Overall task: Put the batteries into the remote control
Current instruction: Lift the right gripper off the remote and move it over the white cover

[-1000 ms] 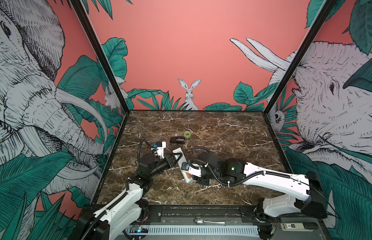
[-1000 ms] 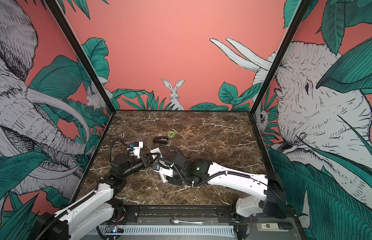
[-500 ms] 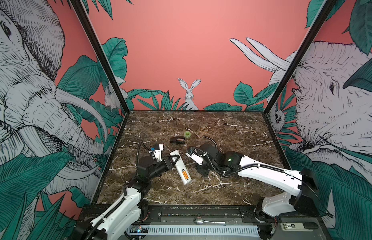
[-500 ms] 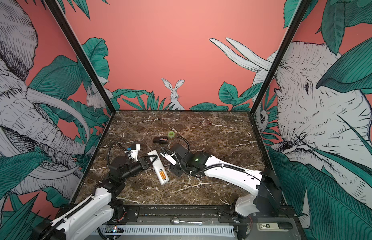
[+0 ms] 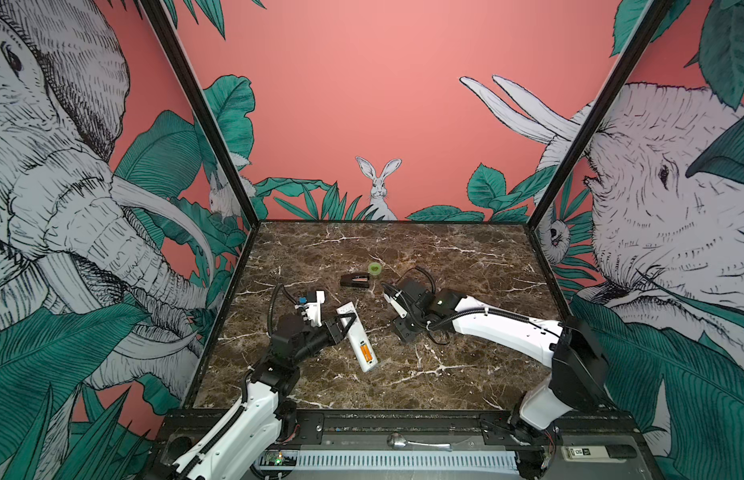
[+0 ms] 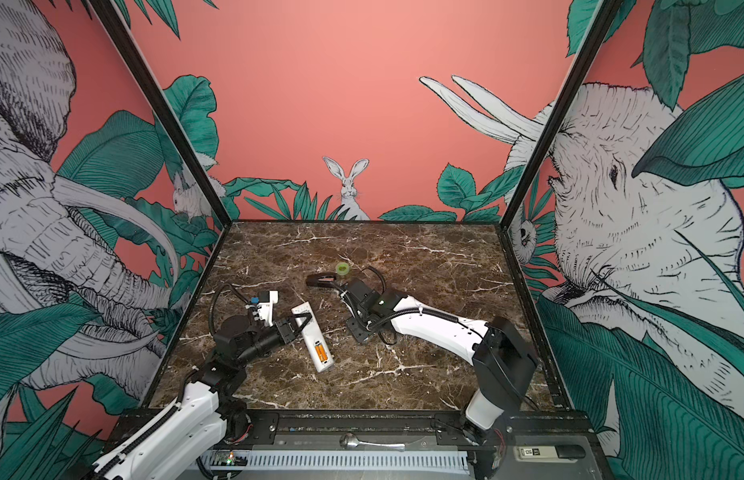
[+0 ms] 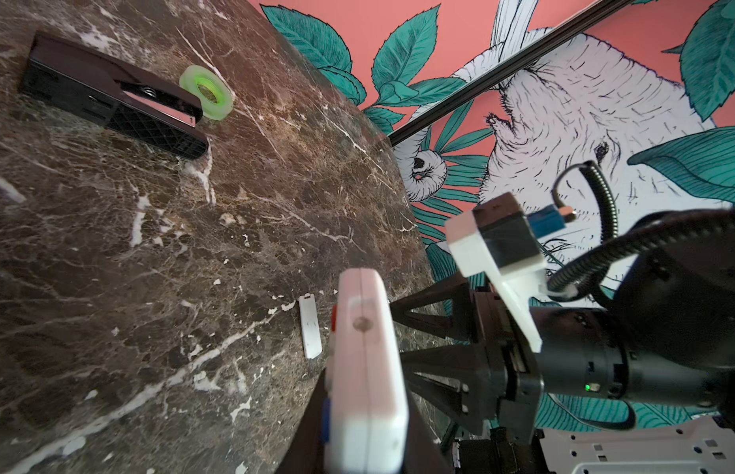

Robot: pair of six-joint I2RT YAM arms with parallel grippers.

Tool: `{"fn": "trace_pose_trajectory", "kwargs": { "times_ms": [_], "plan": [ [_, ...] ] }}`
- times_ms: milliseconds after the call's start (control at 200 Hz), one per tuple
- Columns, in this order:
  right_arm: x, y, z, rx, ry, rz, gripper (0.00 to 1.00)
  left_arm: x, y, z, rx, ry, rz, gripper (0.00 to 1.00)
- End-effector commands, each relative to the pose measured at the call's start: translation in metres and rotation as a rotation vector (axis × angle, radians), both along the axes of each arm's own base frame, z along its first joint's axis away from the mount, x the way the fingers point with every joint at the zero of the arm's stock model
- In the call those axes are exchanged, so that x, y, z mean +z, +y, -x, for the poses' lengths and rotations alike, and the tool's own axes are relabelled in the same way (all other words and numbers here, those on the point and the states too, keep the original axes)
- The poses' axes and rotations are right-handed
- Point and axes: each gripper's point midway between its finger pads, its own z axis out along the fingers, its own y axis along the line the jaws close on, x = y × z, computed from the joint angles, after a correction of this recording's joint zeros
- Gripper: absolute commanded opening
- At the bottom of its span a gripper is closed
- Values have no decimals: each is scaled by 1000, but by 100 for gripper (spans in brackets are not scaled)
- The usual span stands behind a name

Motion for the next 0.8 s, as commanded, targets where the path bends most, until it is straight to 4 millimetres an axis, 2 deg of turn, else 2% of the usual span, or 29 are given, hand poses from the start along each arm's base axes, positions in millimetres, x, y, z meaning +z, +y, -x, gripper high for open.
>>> {"fn": "trace_pose_trajectory", "kwargs": {
  "times_ms": [0, 335, 680, 705, 725, 795],
  "plan": [
    [-4, -4, -6, -56, 27, 17, 61, 0, 4, 1, 8, -37, -27, 0],
    [-30, -6, -25, -108, 62, 70, 68, -1, 9, 8, 4, -72, -82, 0],
    [-55, -10, -39, -147, 87, 101, 67, -3, 14, 12, 17, -94, -99, 0],
    [-55, -10, -40, -148, 86, 100, 67, -3, 14, 12, 17, -96, -100, 0],
    [-48, -3, -45, -148, 72, 78, 67, -3, 14, 12, 17, -95, -102, 0],
    [-50, -1, -47, -151, 73, 75, 67, -5, 15, 12, 17, -95, -107, 0]
  ]
}}
